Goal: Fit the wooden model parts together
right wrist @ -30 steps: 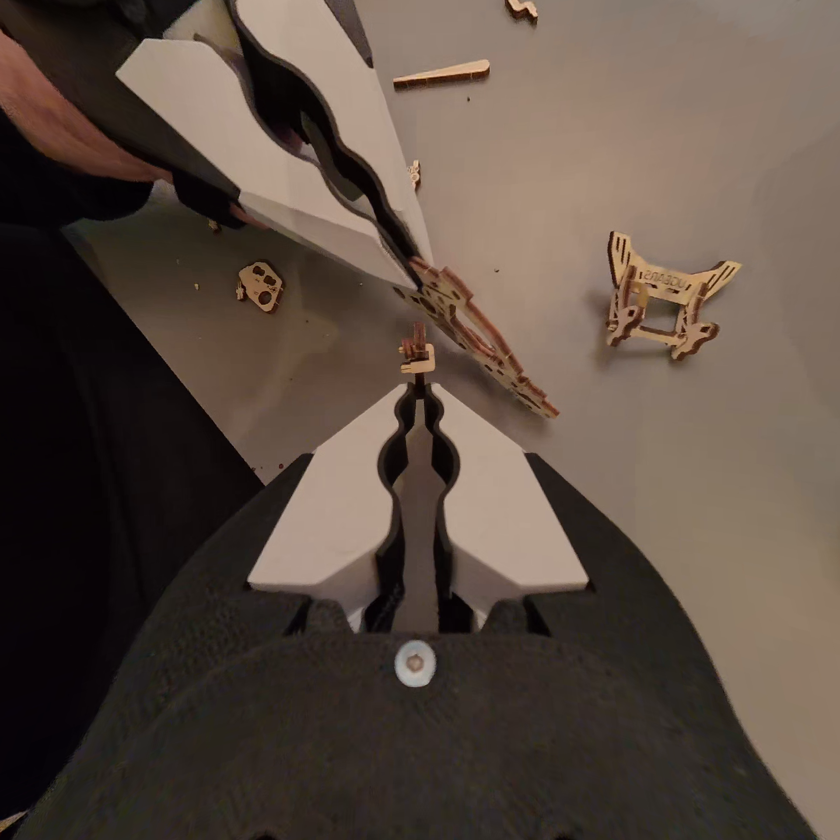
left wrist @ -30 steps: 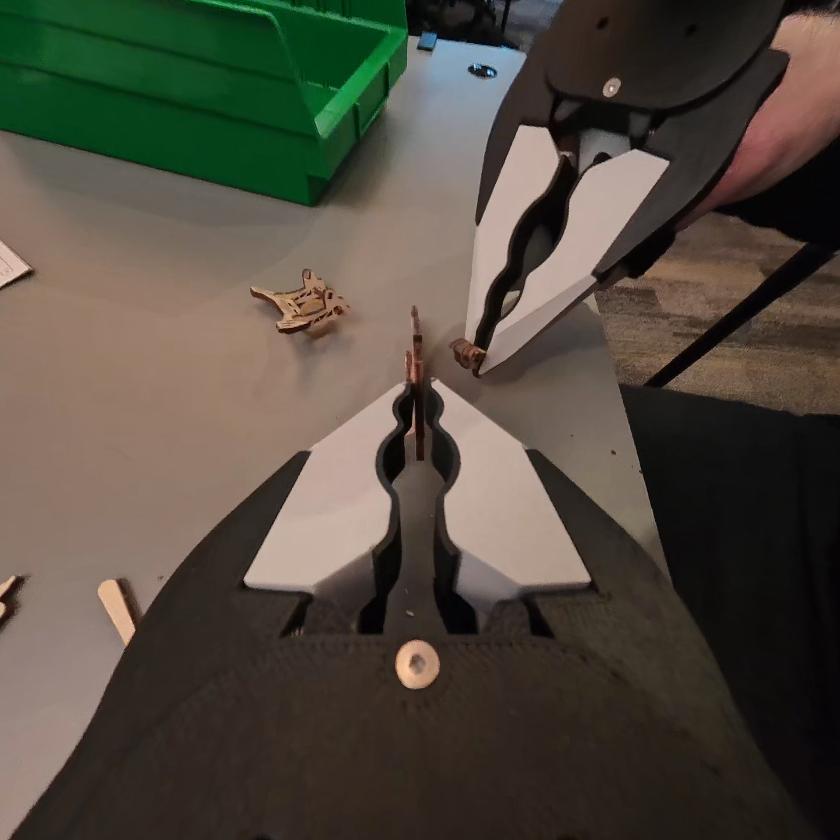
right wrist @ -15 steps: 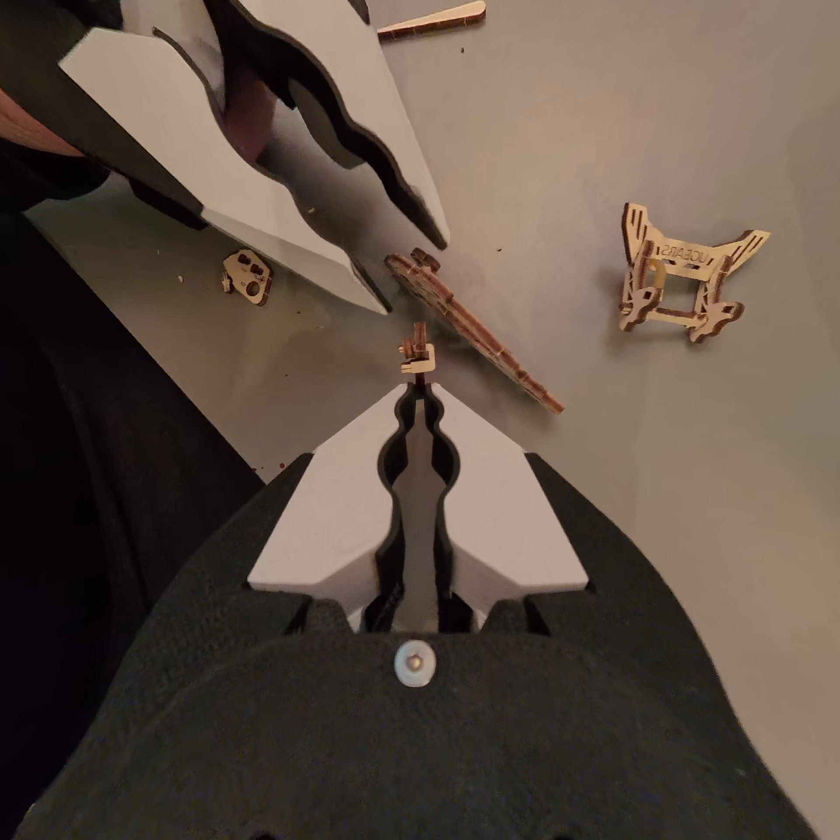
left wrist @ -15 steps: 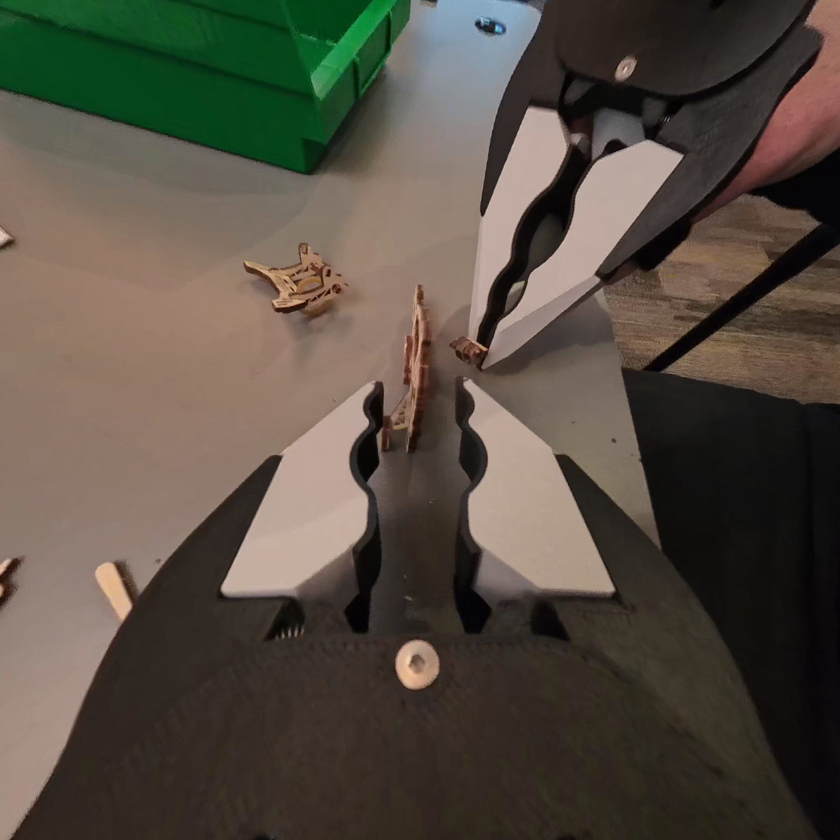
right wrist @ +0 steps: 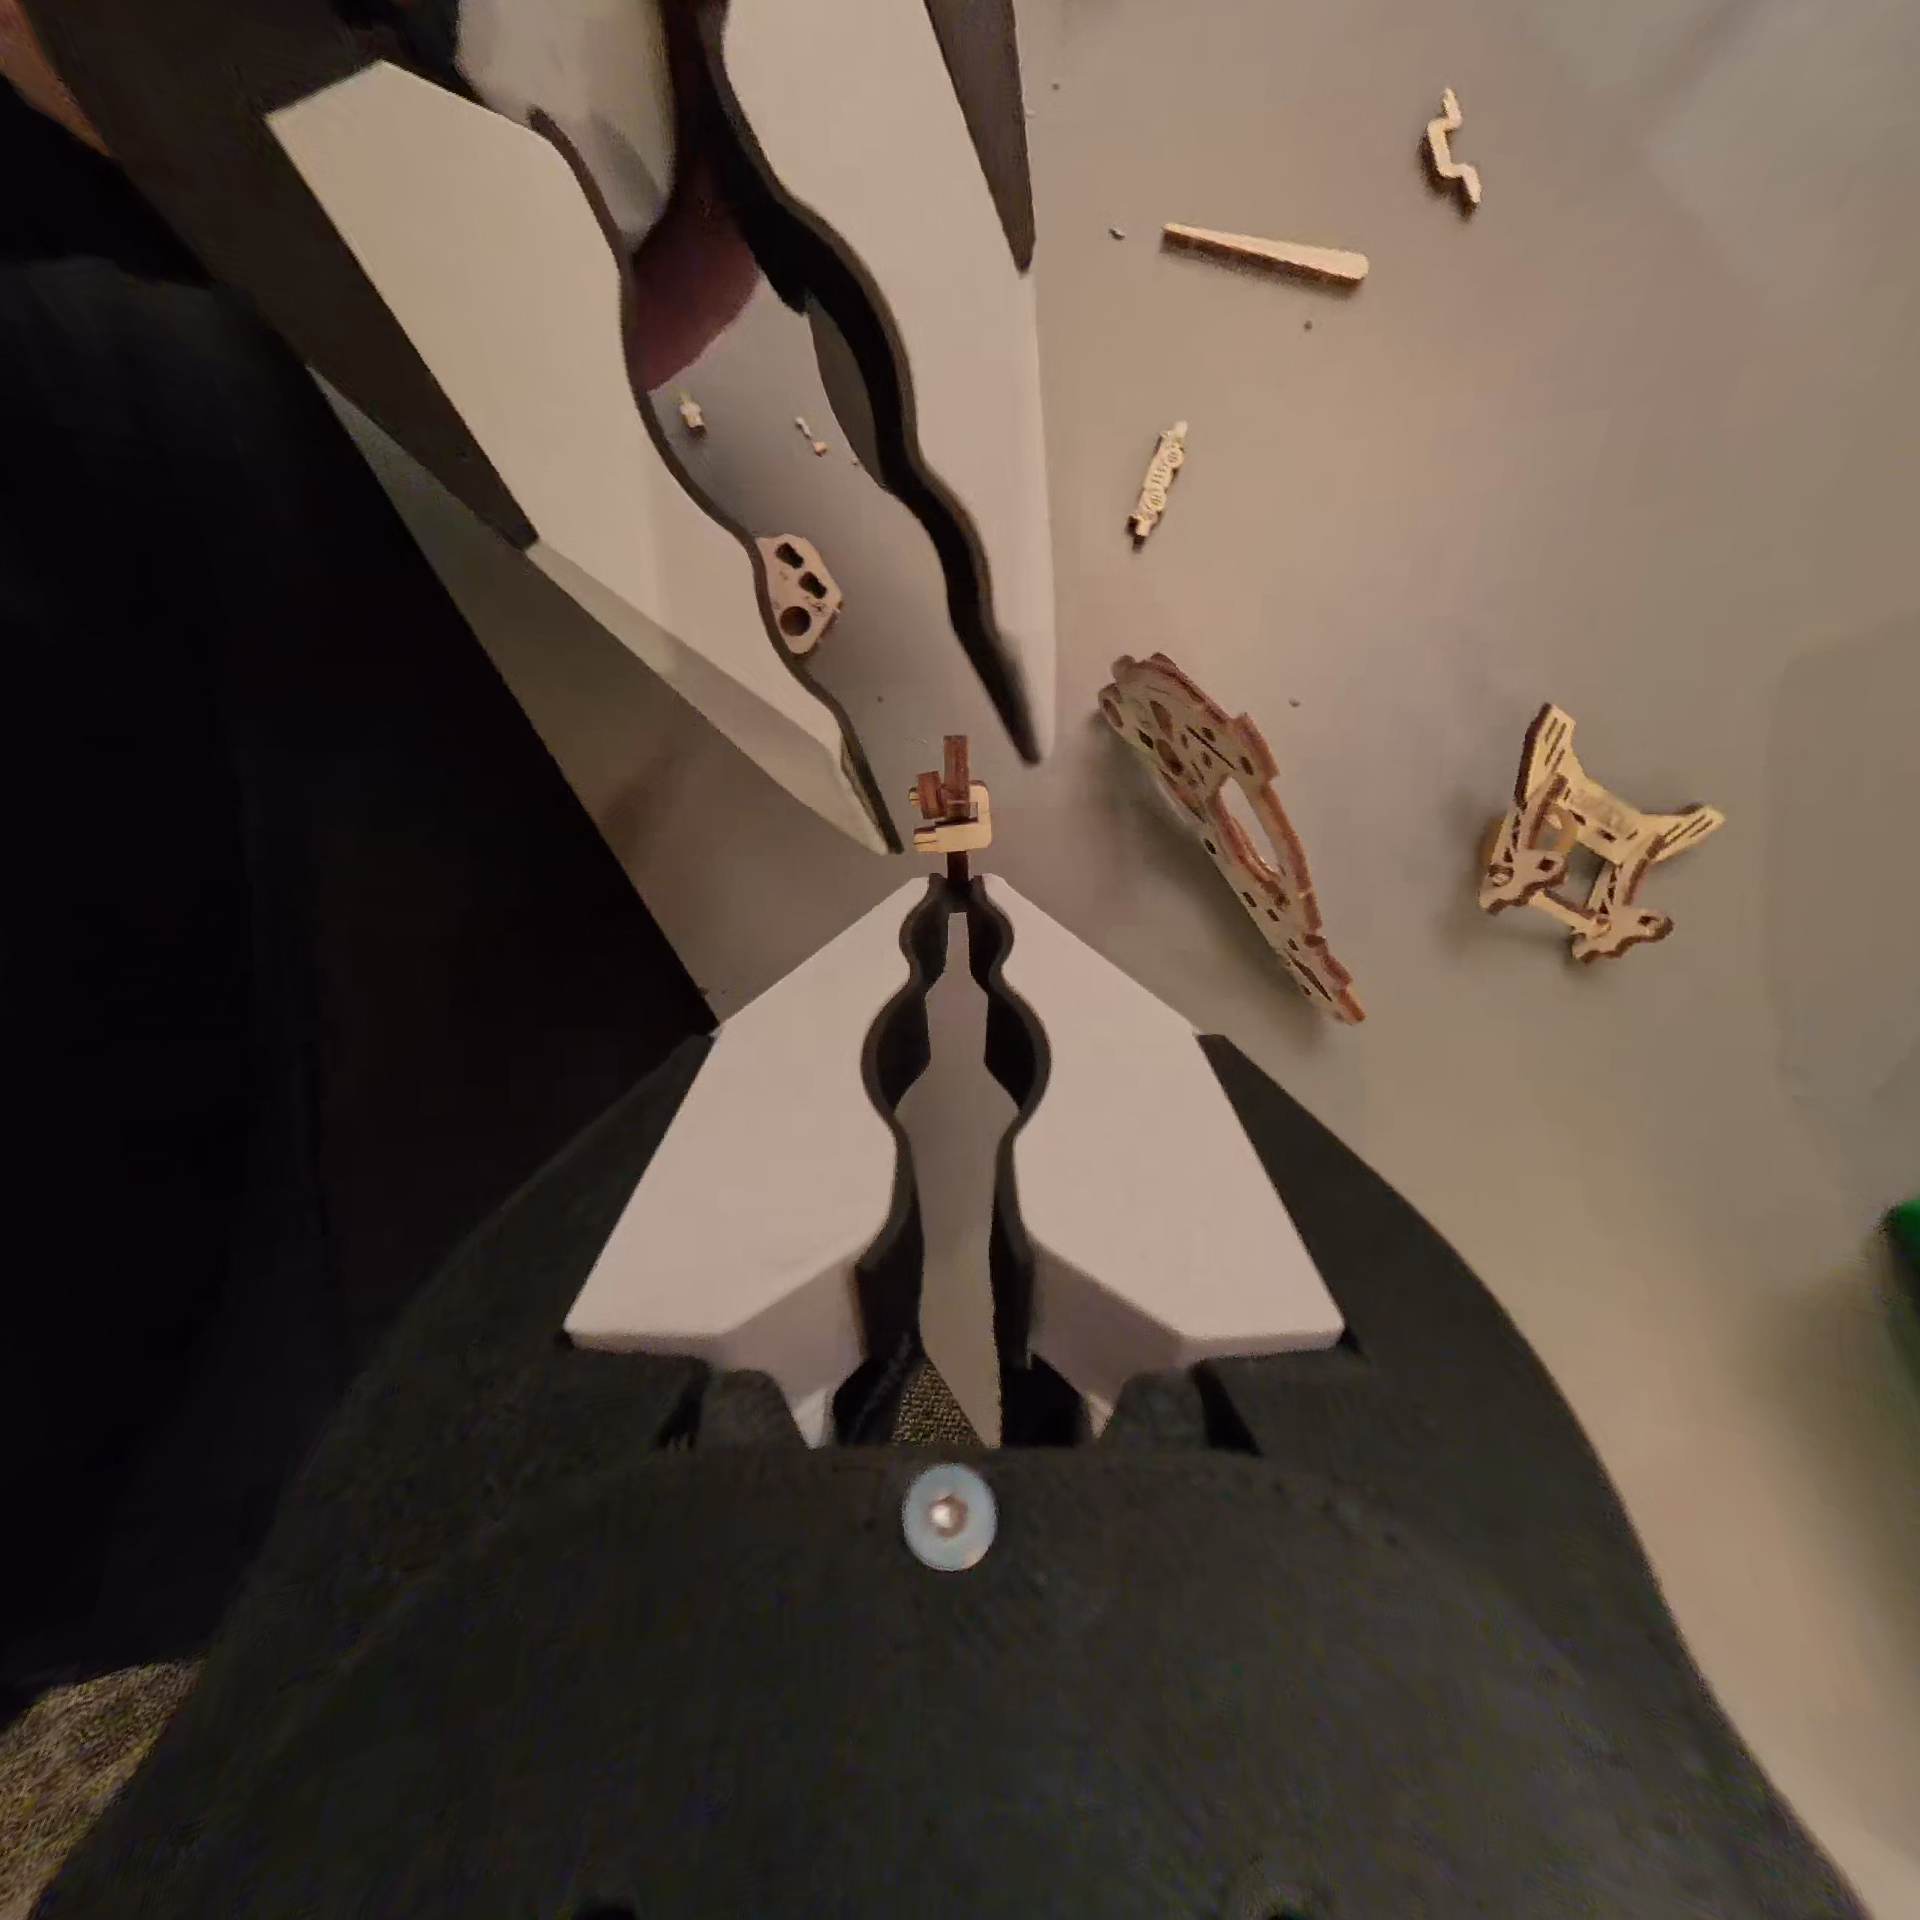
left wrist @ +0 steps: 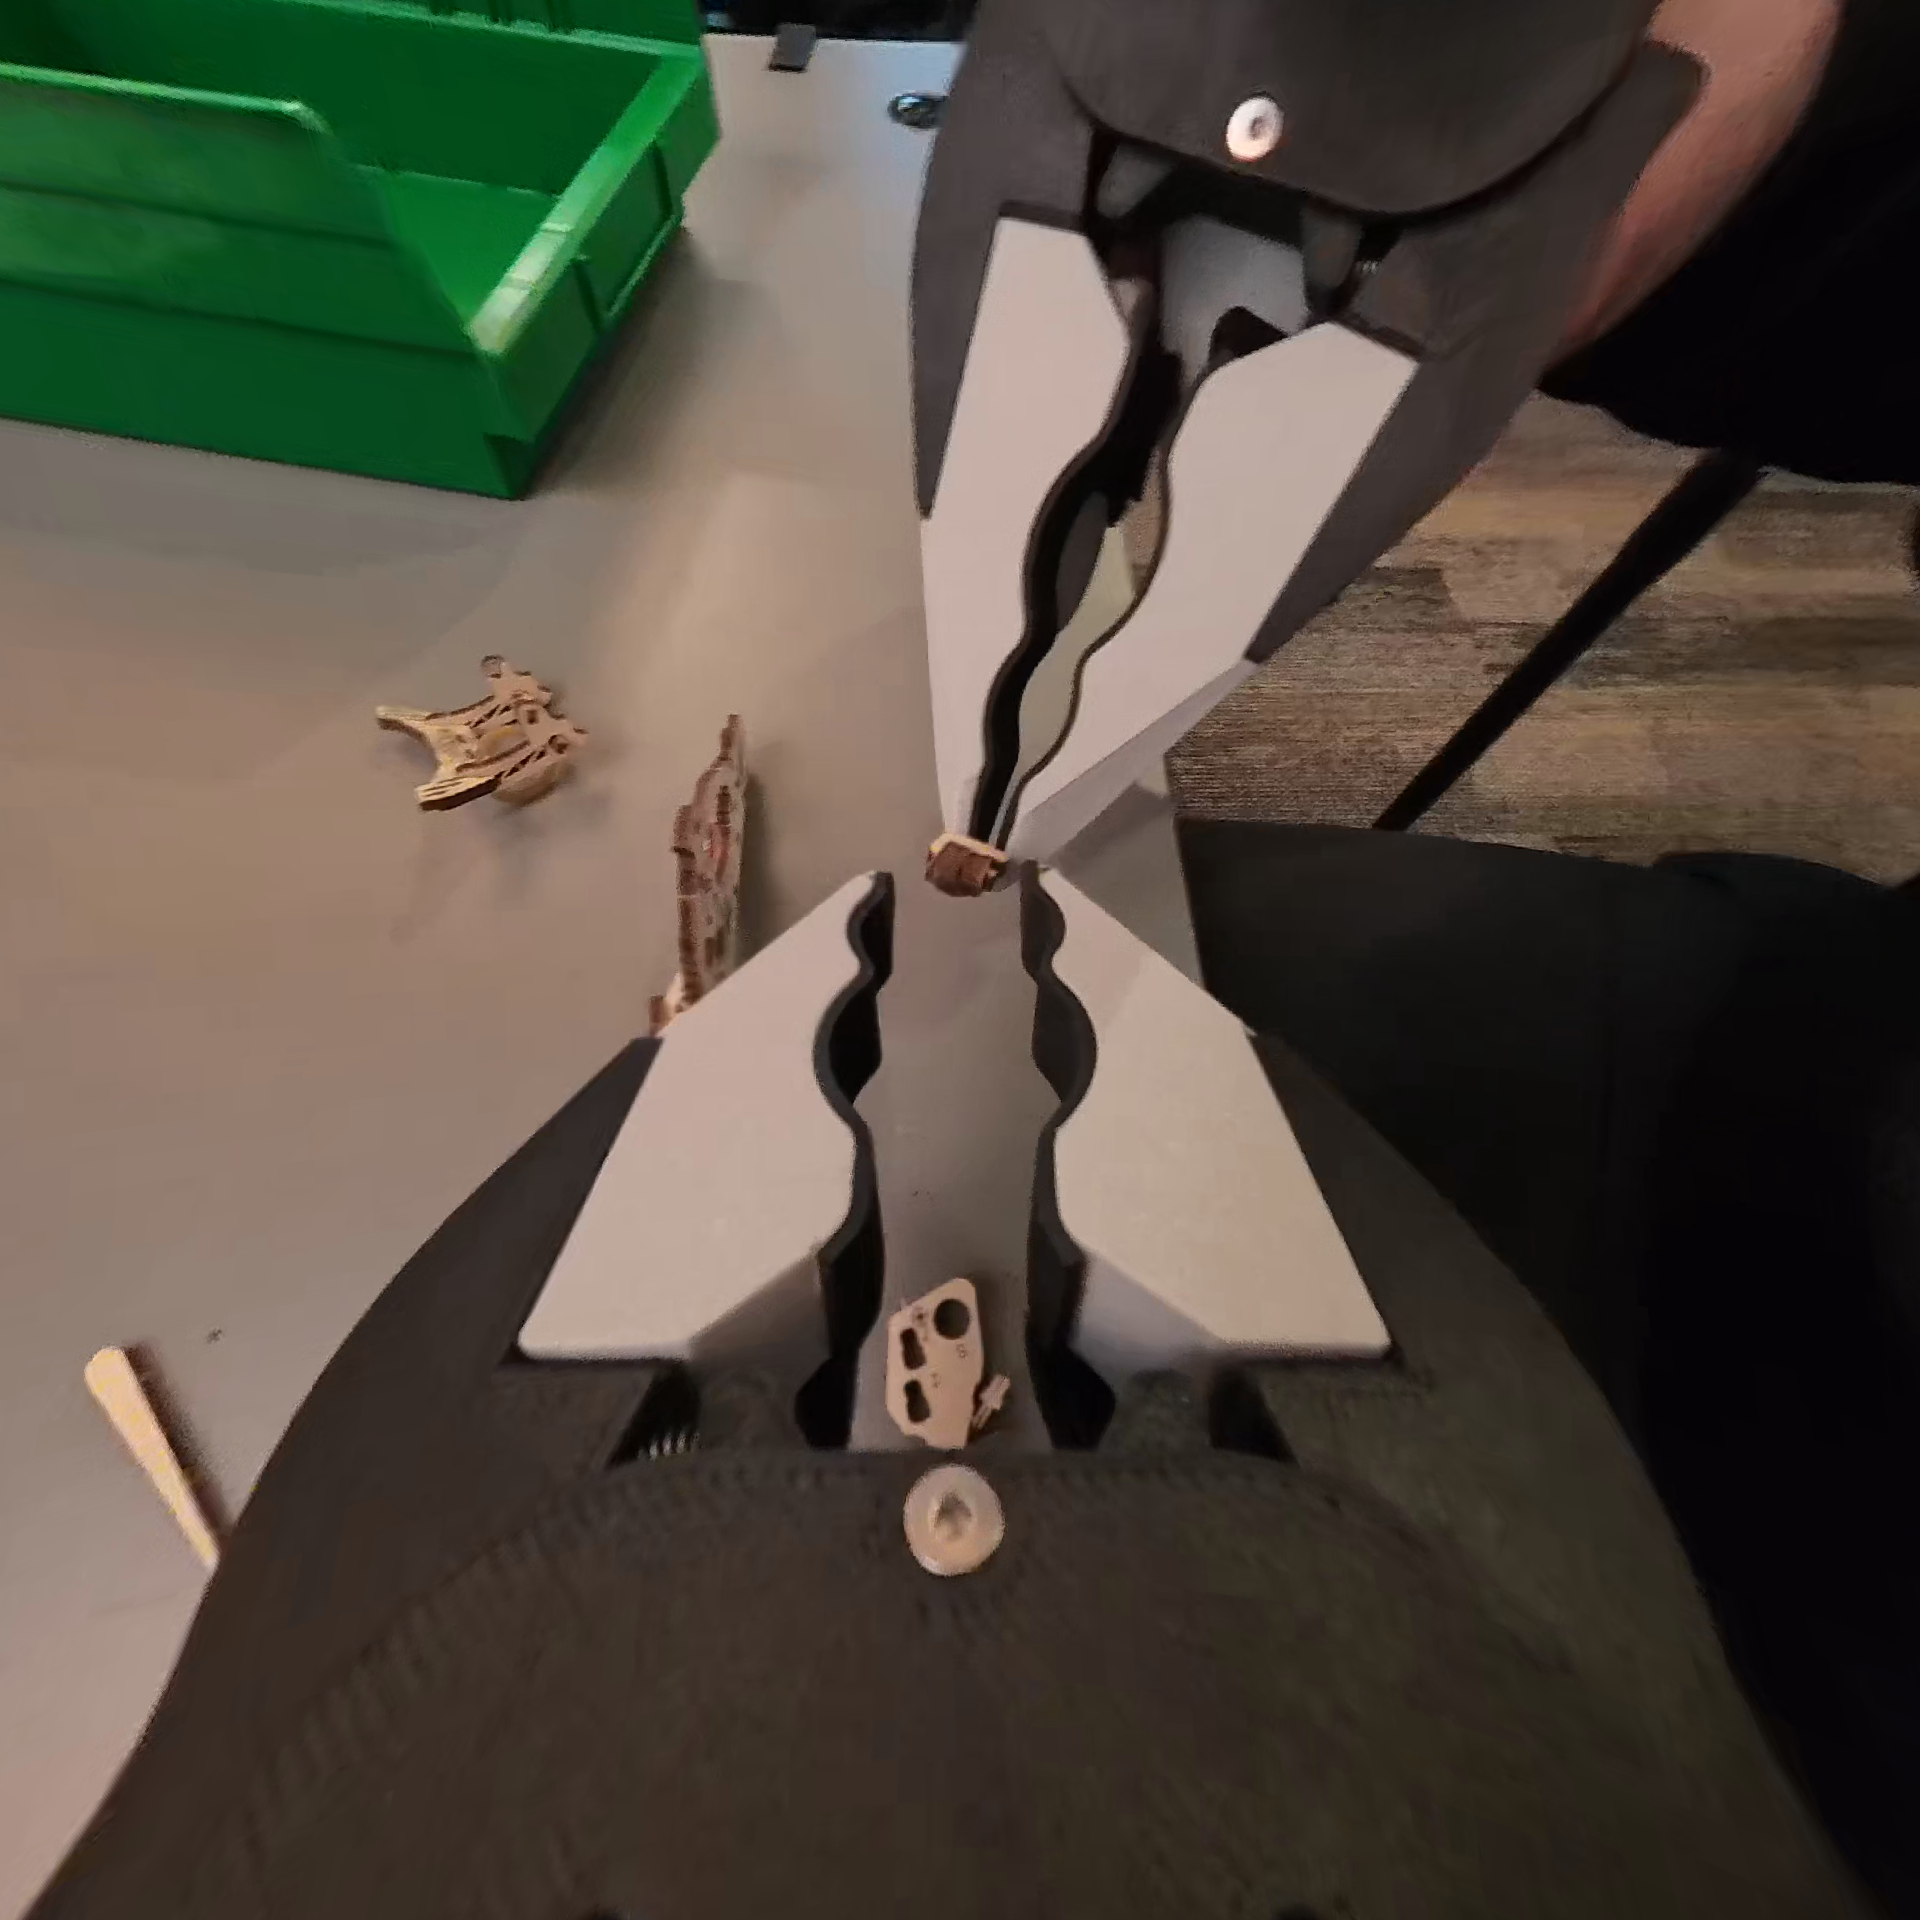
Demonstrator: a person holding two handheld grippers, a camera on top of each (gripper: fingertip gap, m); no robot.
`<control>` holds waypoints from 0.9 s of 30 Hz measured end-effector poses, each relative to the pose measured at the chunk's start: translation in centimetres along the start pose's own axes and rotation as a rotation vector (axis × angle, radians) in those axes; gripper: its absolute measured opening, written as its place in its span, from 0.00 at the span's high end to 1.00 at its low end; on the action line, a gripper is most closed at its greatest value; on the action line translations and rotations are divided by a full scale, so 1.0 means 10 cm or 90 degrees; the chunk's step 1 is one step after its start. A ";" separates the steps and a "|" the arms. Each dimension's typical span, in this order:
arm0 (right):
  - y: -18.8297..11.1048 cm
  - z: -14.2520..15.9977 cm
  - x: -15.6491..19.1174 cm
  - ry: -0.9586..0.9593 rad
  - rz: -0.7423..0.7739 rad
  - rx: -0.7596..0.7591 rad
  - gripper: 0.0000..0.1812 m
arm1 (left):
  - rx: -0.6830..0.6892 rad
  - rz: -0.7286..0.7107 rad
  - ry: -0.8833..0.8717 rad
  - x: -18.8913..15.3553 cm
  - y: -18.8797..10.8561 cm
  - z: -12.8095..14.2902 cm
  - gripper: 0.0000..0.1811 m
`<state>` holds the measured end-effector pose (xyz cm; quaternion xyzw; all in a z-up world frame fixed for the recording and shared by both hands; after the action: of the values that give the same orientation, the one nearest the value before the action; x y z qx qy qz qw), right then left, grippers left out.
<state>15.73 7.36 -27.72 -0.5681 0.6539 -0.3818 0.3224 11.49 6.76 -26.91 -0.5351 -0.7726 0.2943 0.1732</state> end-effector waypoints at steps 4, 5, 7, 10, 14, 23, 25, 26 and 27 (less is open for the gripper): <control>-0.04 -0.03 0.06 -0.017 -0.009 -0.004 0.99 | -0.036 0.032 -0.009 -0.06 -0.04 -0.05 0.93; -0.05 -0.03 0.07 -0.018 -0.013 -0.006 0.99 | -0.046 0.040 -0.014 -0.07 -0.05 -0.06 0.93; -0.07 -0.05 0.09 -0.013 -0.024 -0.020 0.98 | -0.070 0.057 -0.023 -0.08 -0.08 -0.07 0.93; -0.11 -0.06 0.12 0.008 -0.057 -0.049 0.97 | -0.109 0.081 -0.047 -0.08 -0.14 -0.10 0.93; -0.18 -0.12 0.13 0.028 -0.077 -0.123 0.97 | -0.189 0.137 -0.125 -0.06 -0.23 -0.18 0.93; -0.31 -0.27 0.06 0.076 -0.057 -0.262 0.89 | -0.375 0.267 -0.314 0.02 -0.34 -0.34 0.94; -0.36 -0.32 0.04 0.091 -0.059 -0.296 0.92 | -0.414 0.301 -0.347 0.03 -0.36 -0.36 0.94; -0.38 -0.34 0.04 0.098 -0.066 -0.310 0.93 | -0.429 0.314 -0.361 0.03 -0.36 -0.38 0.94; -0.38 -0.35 0.04 0.101 -0.067 -0.314 0.95 | -0.443 0.326 -0.376 0.04 -0.37 -0.38 0.93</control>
<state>14.59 7.20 -22.68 -0.6310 0.7201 -0.2702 0.1018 10.94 7.21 -21.63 -0.6271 -0.6851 0.1913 -0.3175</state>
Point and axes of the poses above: each gripper's, where its closed fingertips meet, y out along the fingers, z out of its underside, x = y × z across the jaws, the point moved 3 cm from there along -y, back along the fingers, and after that the axes turned 8 degrees about x, right-handed, at the moved point
